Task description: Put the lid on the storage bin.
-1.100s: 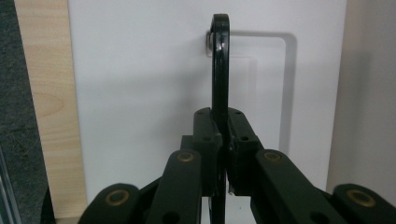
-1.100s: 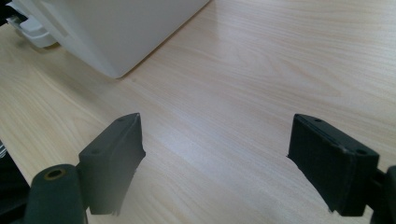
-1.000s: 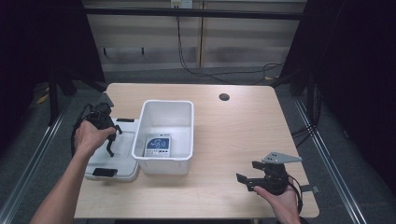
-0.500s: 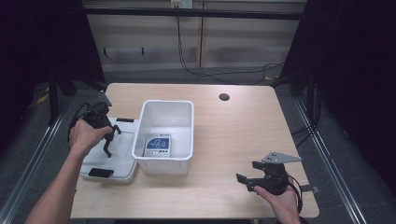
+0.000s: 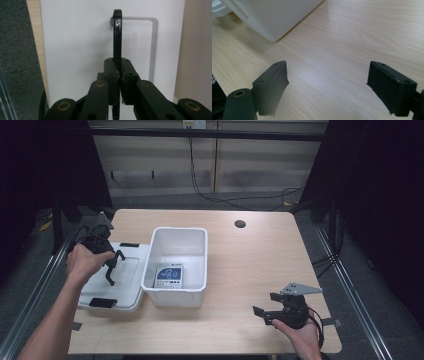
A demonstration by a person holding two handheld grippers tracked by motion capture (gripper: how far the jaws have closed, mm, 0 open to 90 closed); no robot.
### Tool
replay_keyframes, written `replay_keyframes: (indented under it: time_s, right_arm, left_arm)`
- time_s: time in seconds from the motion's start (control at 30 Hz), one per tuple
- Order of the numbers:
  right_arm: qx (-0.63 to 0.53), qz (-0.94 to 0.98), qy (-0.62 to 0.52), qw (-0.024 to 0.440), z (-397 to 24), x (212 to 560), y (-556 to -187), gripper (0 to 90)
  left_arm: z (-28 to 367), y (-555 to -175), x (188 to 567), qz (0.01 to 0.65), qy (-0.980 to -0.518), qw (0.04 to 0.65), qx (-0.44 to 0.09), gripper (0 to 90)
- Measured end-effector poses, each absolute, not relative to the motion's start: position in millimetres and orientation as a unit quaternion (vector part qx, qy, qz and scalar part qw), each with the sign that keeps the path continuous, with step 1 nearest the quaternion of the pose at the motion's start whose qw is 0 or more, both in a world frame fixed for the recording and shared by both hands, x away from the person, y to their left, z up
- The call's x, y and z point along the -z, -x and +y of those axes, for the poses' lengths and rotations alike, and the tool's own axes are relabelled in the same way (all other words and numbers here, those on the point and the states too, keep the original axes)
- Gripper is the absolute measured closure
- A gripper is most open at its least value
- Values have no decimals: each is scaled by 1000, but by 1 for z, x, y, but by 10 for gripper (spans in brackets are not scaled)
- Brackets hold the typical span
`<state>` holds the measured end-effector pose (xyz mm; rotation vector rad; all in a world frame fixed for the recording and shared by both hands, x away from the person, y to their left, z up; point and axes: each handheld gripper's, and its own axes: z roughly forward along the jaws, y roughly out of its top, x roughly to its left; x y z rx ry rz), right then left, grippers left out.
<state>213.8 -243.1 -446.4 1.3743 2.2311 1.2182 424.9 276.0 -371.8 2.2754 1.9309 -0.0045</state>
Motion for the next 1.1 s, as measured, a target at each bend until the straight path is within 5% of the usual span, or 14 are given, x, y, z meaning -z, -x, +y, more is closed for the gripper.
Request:
replay_keyframes:
  time_s: [1.1]
  right_arm:
    - [-417,765,-474,128,-243,446,-214,158]
  left_arm:
    - [293,-416,324,636,-766,100,-6,852]
